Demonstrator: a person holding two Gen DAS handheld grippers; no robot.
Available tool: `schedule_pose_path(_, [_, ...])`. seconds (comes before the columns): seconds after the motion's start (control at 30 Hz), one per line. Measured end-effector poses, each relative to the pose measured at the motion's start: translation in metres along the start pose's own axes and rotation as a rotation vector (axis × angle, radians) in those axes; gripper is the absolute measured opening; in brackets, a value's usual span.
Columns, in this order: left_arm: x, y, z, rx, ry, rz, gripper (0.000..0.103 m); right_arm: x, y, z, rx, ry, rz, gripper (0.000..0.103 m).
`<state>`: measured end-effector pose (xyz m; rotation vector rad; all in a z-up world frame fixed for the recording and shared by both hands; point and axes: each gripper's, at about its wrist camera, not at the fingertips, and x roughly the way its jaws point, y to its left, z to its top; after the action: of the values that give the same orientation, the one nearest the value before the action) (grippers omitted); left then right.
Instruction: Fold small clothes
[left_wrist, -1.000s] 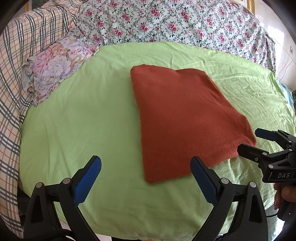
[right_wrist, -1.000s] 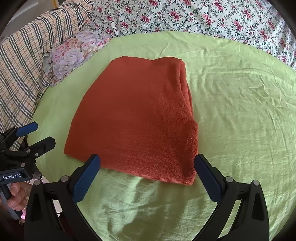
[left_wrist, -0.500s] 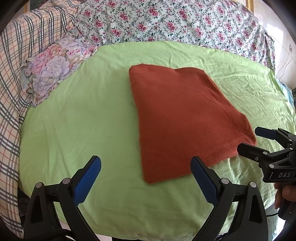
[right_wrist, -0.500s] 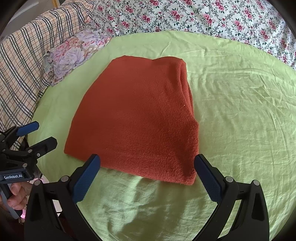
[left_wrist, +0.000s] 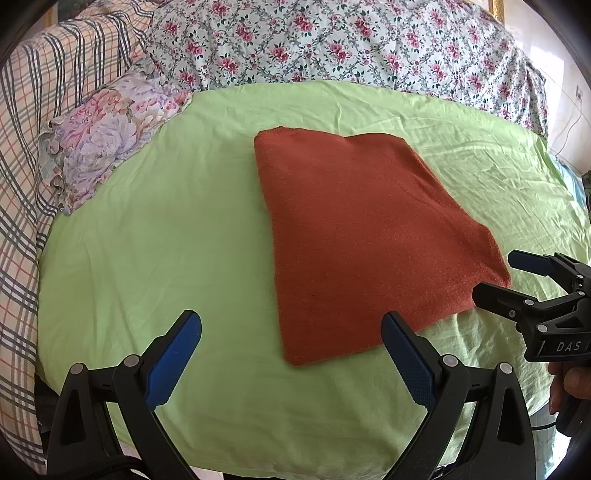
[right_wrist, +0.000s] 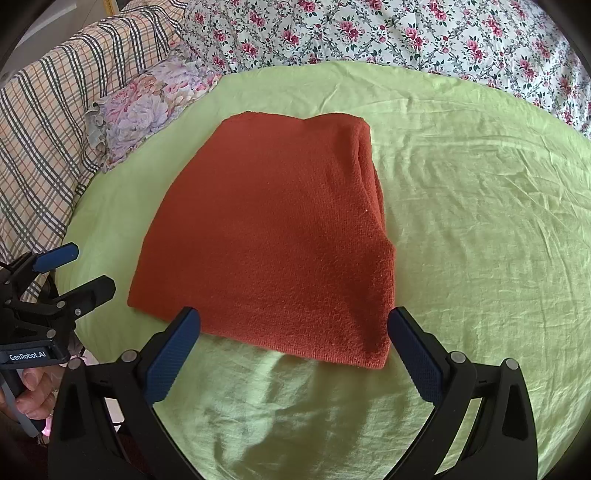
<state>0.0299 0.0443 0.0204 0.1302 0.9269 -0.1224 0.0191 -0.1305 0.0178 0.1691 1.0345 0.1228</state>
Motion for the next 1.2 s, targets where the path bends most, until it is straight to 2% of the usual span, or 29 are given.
schedule_pose_path(1.2, [0.0034, 0.0015, -0.0002, -0.003, 0.006, 0.0, 0.098, -0.002, 0.0083, -0.0004, 0.009, -0.005, 0.002, 0.101])
